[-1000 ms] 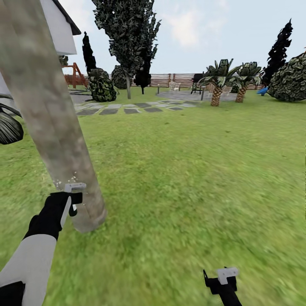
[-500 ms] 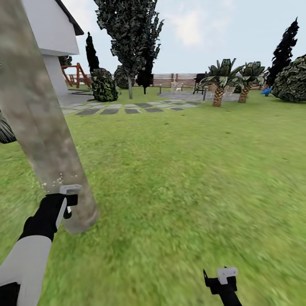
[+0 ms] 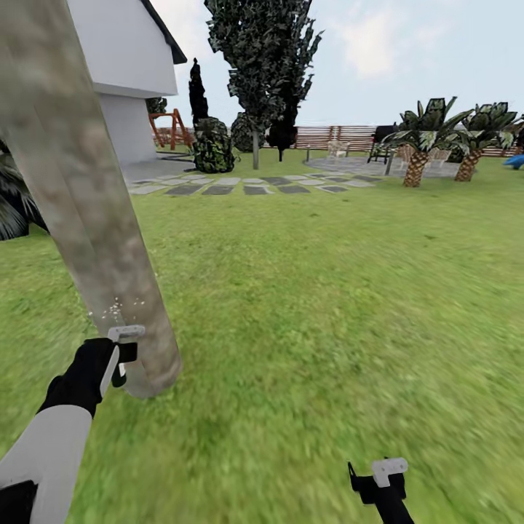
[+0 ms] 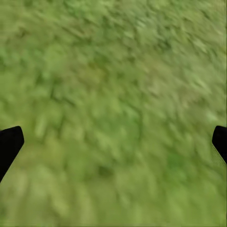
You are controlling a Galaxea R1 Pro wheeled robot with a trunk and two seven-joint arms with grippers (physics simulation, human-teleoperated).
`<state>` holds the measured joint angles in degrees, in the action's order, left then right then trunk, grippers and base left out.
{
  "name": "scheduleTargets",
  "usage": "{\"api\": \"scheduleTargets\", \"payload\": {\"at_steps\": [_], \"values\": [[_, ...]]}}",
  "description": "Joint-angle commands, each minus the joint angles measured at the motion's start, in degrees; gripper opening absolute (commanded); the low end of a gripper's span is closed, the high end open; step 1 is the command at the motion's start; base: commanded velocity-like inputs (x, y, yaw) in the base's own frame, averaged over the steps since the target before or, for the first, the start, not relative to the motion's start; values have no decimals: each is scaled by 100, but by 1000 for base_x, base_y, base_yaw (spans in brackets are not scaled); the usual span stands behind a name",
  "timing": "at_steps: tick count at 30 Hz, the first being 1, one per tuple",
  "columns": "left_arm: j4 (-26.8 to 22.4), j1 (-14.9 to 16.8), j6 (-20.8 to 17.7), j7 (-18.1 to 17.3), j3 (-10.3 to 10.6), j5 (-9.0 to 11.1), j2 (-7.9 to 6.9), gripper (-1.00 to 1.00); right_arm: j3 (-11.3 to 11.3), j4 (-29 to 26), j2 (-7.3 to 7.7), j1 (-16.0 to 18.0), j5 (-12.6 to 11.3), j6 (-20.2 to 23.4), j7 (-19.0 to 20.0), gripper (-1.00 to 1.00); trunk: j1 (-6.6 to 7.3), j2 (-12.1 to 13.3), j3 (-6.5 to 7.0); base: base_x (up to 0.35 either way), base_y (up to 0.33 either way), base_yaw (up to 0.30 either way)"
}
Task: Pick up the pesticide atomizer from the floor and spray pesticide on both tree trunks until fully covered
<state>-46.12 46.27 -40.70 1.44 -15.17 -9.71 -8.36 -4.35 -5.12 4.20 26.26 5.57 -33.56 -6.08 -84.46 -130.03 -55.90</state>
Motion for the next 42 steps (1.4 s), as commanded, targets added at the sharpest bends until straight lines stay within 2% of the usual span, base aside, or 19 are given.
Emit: {"api": "scheduleTargets", "payload": {"at_steps": [1,12,17,24,33,42], "values": [[-4,5,-26,-6,-9,-40,7,-100,-40,2,2,2,50,-2,-60,100,1,-2,-5,19,-270,199],[64,-6,-26,2,-22,-40,-31,-100,-40,2,2,2,50,-2,-60,100,1,-2,-5,1,-274,27],[283,-75,41,-3,-335,-60,-46,-100,-40,2,2,2,50,-2,-60,100,1,-2,-5,34,-275,248],[288,-83,44,-2,-334,-73,-12,-100,-40,2,2,2,50,-2,-60,100,1,-2,-5,127,-272,263],[288,-83,44,27,-338,-84,-14,-100,-40,-4,2,2,50,-5,-60,100,1,-2,-5,79,-269,42],[288,-83,44,93,-330,-84,-17,-100,-40,2,2,2,50,-4,-60,100,1,-2,-5,0,-272,192]]}}
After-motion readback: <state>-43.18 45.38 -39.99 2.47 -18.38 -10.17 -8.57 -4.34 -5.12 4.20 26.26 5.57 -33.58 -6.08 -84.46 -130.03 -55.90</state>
